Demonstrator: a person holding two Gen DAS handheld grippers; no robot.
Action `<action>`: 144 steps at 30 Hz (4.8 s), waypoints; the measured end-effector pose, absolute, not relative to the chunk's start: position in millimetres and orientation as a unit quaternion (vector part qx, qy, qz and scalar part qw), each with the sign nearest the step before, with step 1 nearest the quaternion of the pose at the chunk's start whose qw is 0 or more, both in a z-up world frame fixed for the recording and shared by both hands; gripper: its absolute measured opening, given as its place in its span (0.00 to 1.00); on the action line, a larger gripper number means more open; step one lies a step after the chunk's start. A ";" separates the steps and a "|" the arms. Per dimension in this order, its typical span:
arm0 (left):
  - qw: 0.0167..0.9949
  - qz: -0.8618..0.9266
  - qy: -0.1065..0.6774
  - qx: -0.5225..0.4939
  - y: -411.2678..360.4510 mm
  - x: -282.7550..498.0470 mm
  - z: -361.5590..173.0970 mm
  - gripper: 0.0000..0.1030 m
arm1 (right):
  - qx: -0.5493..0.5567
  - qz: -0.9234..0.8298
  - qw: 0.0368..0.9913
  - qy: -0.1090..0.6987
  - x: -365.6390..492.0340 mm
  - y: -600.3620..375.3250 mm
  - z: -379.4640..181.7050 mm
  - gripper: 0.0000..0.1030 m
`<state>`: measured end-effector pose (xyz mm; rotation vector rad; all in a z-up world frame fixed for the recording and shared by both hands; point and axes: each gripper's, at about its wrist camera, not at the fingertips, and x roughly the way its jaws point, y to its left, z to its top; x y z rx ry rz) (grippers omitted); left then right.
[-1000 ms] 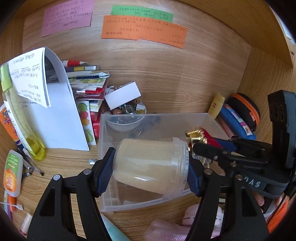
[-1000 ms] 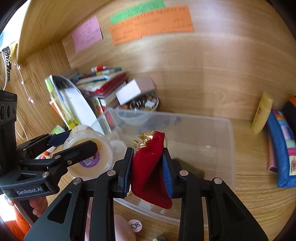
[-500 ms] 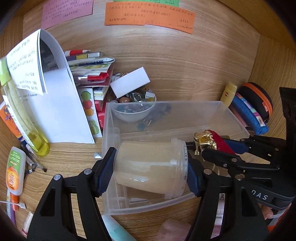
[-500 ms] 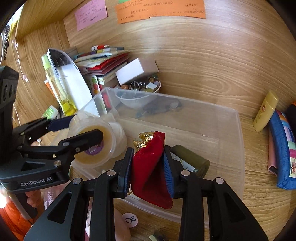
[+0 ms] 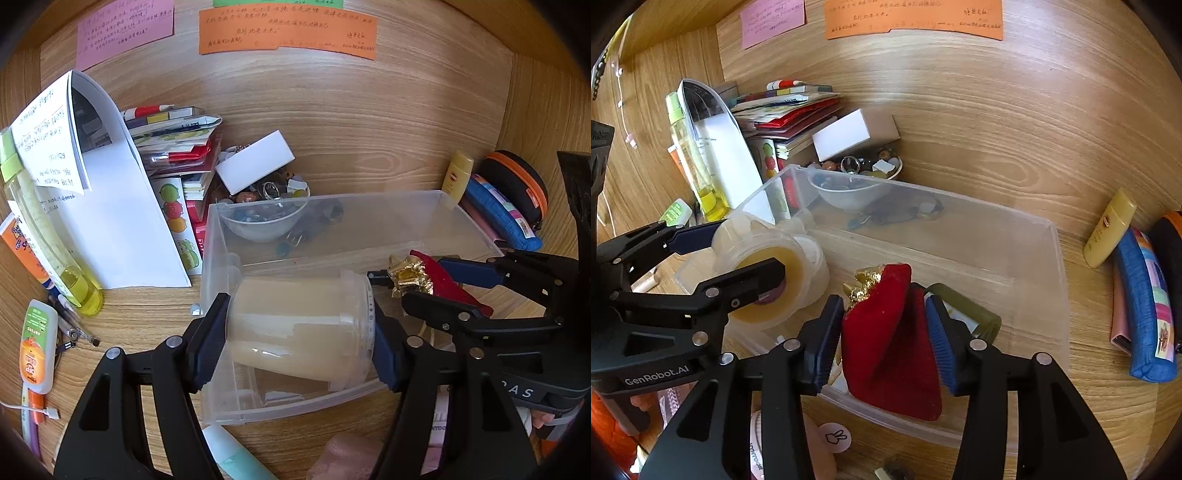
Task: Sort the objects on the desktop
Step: 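Carry the pouch and tape roll over the clear box and release both, then withdraw both grippers from the box toward the remaining items, then grasp the blue card box with the left gripper while the right gripper grasps the white drawstring bag, then lift the card box and drawstring bag and carry them over the clear box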
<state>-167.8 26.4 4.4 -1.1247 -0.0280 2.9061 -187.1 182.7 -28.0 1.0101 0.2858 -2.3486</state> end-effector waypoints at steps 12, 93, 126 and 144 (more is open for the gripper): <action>0.024 0.938 -0.028 -0.345 18.8 -162.0 12.4 0.75 | 0.363 -0.891 0.252 0.100 -190.1 189.7 -22.3 0.75; 0.021 0.904 0.008 -0.426 39.5 25.2 -58.4 0.91 | 0.440 -0.855 0.254 0.103 -51.1 234.9 -86.0 1.00; -0.005 0.936 -0.040 -0.350 13.0 6.0 -23.2 0.31 | 0.333 -0.911 0.239 0.047 -49.2 261.1 -24.3 0.63; -0.031 0.918 -0.043 -0.392 -1.2 9.0 -43.0 0.58 | 0.293 -0.926 0.234 0.034 -85.2 267.6 7.1 0.63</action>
